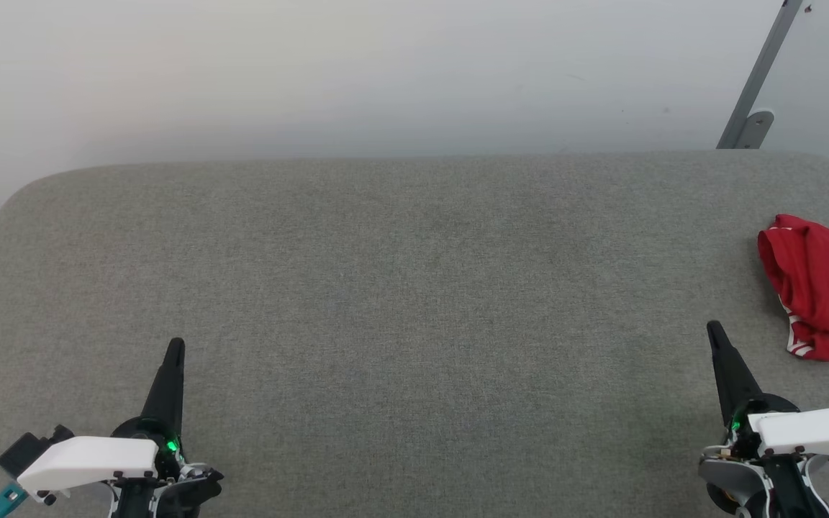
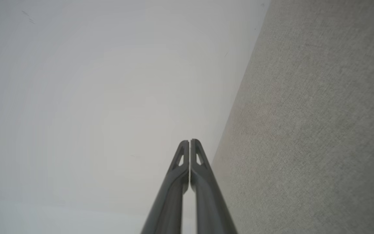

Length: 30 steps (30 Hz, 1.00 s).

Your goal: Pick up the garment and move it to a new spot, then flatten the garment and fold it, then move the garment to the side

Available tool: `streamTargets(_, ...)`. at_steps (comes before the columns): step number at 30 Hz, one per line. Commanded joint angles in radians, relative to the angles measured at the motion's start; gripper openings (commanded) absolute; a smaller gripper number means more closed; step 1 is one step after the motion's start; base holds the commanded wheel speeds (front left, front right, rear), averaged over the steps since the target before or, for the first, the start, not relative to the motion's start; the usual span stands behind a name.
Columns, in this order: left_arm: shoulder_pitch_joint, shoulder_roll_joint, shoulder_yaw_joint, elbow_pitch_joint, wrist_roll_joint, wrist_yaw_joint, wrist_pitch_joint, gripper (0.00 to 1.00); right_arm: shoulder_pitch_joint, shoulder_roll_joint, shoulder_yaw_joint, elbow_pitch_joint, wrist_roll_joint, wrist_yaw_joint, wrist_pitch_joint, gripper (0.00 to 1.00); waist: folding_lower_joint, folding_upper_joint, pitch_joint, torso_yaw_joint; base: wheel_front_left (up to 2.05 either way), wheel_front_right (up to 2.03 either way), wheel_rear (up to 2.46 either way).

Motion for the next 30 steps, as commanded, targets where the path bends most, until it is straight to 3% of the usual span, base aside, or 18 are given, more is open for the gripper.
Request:
streamTargets(1, -0.016, 0.0, 0.004, 0.001, -0.016, -0.003, 0.005, 0.0, -0.015, 0.004, -0.003, 0.0, 0.017, 0.0, 0.005, 0.0, 0.0, 0.0, 0.0, 0.0, 0.0, 0.0, 0.0)
streamTargets(19, -0.041, -0.013, 0.013, 0.019, -0.122, -0.003, 0.041, 0.0, -0.035, 0.011, -0.009, 0.012, 0.138, 0.0, 0.042, 0.0, 0.0, 0.0, 0.0, -0.004, 0.0, 0.0, 0.0)
streamTargets(30, -0.04, -0.014, 0.014, 0.019, -0.119, -0.003, 0.043, 0.0, -0.03, 0.011, -0.009, 0.012, 0.135, 0.0, 0.04, 0.0, 0.0, 0.0, 0.0, -0.004, 0.0, 0.0, 0.0)
